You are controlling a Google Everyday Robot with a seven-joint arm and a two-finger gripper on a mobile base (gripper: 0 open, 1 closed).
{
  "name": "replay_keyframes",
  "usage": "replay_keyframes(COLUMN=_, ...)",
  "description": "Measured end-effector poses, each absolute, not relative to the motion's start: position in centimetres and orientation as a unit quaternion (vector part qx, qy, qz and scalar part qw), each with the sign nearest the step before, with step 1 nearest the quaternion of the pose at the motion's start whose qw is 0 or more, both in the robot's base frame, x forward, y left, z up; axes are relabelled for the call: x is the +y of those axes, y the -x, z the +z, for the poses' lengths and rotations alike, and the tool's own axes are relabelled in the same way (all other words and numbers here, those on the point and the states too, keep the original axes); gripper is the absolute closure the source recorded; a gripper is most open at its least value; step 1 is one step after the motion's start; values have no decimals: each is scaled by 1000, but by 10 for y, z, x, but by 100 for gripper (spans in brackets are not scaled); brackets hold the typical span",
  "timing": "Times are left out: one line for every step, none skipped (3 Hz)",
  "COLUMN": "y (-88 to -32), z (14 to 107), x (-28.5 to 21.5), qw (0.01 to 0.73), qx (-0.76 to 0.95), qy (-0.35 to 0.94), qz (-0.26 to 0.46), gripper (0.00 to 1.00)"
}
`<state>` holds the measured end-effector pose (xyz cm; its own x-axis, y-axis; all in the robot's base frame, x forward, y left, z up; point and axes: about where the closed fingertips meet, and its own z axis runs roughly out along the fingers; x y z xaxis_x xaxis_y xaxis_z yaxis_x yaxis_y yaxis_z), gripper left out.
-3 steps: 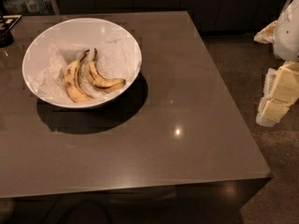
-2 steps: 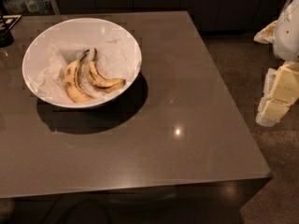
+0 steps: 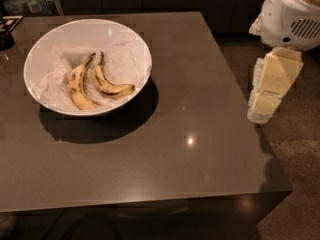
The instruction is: Pick banana from white bowl
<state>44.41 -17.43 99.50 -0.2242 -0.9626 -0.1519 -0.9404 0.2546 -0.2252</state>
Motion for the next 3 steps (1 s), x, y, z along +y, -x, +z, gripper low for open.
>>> replay_keyframes(y=-466, z=1002, x=-110, qw=130, qx=738, qy=660, qz=-45, gripper=0)
replay_keyframes(y=-471, z=1004, x=-104, qw=141, qx=737, qy=659, qz=-50, gripper=0)
replay_keyframes(y=-490, z=998, x=-67, qw=165, qx=734, qy=658, qz=-42, gripper=0)
